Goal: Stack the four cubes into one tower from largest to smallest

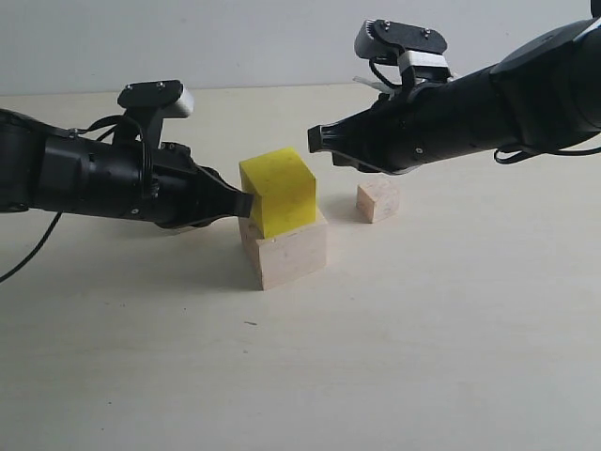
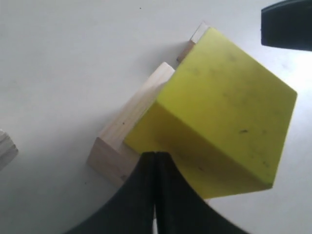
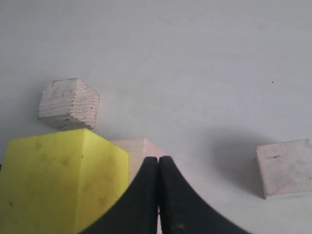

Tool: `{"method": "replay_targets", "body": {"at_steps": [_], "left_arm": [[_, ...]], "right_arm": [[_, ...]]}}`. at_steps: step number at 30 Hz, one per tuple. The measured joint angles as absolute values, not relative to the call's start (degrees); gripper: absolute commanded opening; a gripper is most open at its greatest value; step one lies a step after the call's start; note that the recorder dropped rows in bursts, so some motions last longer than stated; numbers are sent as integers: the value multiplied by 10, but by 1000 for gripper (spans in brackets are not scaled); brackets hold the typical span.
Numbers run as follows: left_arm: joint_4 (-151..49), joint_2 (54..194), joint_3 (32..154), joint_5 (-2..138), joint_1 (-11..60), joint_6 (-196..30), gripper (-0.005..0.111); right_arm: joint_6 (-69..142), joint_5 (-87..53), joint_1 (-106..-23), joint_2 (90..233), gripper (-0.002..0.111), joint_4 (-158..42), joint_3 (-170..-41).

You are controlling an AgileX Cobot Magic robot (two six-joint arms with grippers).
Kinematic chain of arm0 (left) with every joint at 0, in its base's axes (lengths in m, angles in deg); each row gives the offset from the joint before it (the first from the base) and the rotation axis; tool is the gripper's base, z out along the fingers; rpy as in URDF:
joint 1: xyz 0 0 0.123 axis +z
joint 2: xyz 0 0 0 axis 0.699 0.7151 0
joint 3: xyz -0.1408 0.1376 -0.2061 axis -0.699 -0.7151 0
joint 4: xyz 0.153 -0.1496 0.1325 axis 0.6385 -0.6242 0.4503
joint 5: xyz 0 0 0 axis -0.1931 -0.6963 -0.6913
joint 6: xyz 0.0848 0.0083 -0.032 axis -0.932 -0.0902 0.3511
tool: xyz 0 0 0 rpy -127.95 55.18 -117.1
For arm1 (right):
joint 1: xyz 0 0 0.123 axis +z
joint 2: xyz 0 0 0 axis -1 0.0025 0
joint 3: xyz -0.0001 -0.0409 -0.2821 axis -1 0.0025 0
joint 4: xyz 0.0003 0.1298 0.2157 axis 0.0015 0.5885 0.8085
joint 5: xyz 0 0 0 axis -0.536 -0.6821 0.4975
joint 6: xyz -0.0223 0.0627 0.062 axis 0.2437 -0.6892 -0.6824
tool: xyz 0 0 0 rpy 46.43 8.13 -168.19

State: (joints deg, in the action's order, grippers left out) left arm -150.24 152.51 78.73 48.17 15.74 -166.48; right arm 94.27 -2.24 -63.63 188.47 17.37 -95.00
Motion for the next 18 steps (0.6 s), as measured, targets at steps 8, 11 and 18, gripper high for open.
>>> {"method": "replay_targets", "body": {"at_steps": [8,11,18], "left_arm": [[-1502,1525,796,488,157,-1671,0],[-1502,1525,804,488,157,-1671,0],[-1502,1525,807,498,157,-1673,0]], "right_arm": [[943,-22,-636,1885,0,174,-950],[943,-22,-636,1885,0,174,-950],[943,-22,-636,1885,0,174,-950]]}}
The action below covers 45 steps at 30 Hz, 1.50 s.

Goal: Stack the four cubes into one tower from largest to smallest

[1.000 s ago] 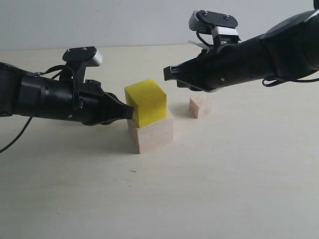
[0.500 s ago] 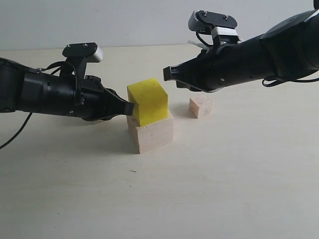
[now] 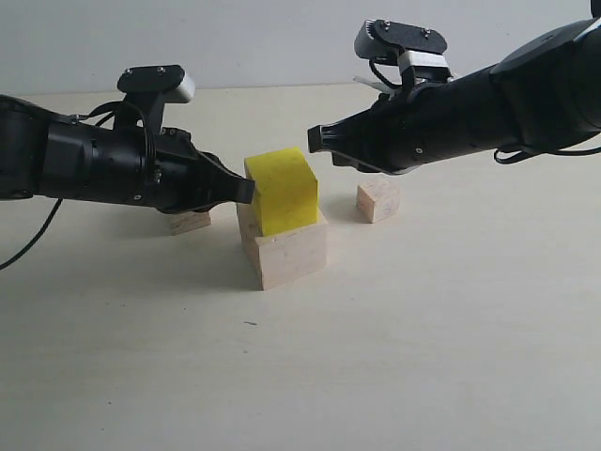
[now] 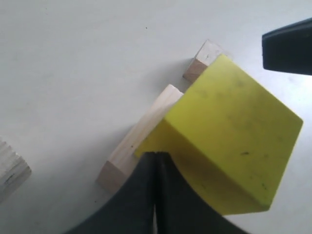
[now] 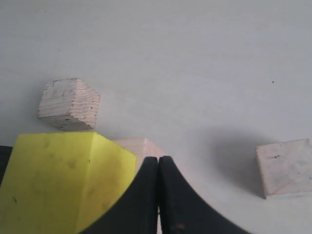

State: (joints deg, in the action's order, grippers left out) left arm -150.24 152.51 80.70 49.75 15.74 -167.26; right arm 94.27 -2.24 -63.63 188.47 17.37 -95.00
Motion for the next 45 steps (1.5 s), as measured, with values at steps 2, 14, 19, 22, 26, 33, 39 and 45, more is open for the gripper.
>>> {"method": "replay_targets", "body": {"at_steps": [2,14,19,22,26,33,39,45], "left_arm": [[-1502,1525,807,499,157,-1673,0],[-1502,1500,763,509,157,-1674,0],[-1502,1474,735,510,157,-1674,0],[-1502,1447,710,510,157,-1674,0],[-1502,1412,679,510,157,-1674,0],[-1502,1419,661,473,157,-1667,0],[-1502,1463,660,414,157,-1671,0],[-1502,1510,659,379,157,-1708,0]], "right_arm": [[941,-22,-636,1885,0,171,-950],[825,-65,-636,1885,0,86,-878],[815,-31,-636,1884,0,83,-869],[790,8,-636,1863,0,52,-862],[713,-17,-636,1804,0,-46,-814],[704,-18,-636,1807,5,-95,-802],[692,-18,-636,1809,5,-95,-802],[688,-18,-636,1809,5,-95,-802]]}}
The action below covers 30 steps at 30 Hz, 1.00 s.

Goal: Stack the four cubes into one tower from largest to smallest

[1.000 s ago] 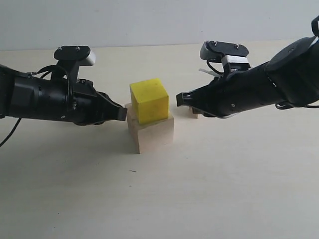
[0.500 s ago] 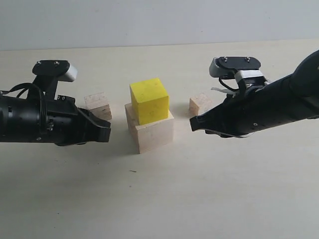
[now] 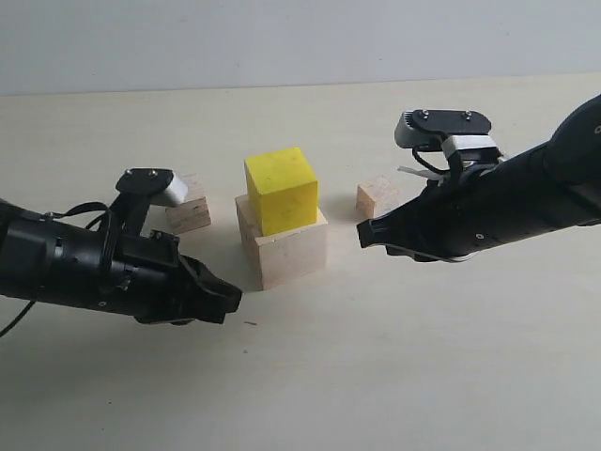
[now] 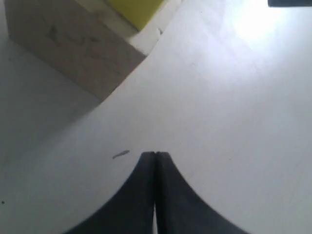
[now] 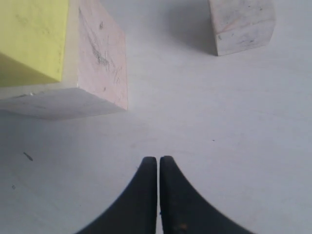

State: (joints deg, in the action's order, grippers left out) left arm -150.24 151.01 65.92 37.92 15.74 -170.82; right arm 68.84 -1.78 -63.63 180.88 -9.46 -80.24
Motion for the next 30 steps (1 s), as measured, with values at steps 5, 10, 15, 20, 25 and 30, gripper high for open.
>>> {"method": "replay_targets", "body": {"at_steps": [5,10,15,20,25,30], "left_arm": [[-1502,1528,659,369,157,-1737,0],[-1502,1536,672,403,157,-1750,0],[-1502,1554,716,414,157,-1759,0],[-1502,1590,759,437,157,-1761,0],[-1502,1616,782,458,157,-1770,0],[-1502,1630,796,468,166,-1779,0]], "right_arm": [[687,-17,-636,1809,5,-95,-802],[687,-17,-636,1809,5,-95,-802],[687,-14,-636,1809,5,-95,-802],[687,0,-636,1809,5,-95,-802],[687,4,-636,1809,5,-95,-802],[687,5,-636,1809,5,-95,-802]]}}
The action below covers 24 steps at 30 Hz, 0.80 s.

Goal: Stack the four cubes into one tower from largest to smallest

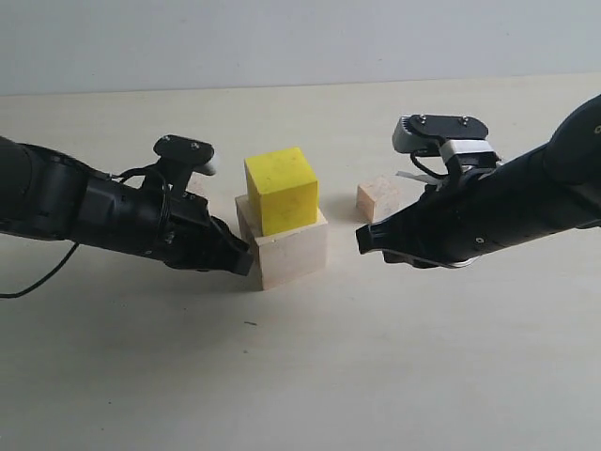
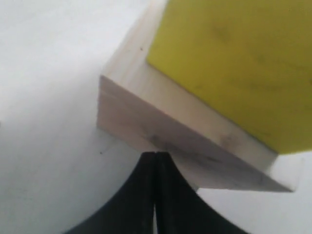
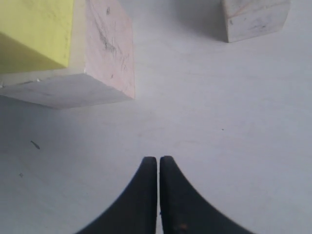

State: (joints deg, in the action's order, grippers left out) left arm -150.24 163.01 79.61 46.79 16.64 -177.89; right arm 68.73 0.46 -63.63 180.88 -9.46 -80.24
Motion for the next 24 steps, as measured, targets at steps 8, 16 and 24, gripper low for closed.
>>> {"method": "replay_targets", "body": {"at_steps": [8,16,24], "left_arm": [[-1502,1637,818,459,184,-1801,0],[-1502,1676,852,456,187,-1809,0],[-1502,1678,872,404,227,-1810,0]], "right_arm": [[687,6,-636,1809,5,-95,-802],[687,18,-636,1809,5,-95,-802],[686,28,-636,1809,5,-89,-802]]}}
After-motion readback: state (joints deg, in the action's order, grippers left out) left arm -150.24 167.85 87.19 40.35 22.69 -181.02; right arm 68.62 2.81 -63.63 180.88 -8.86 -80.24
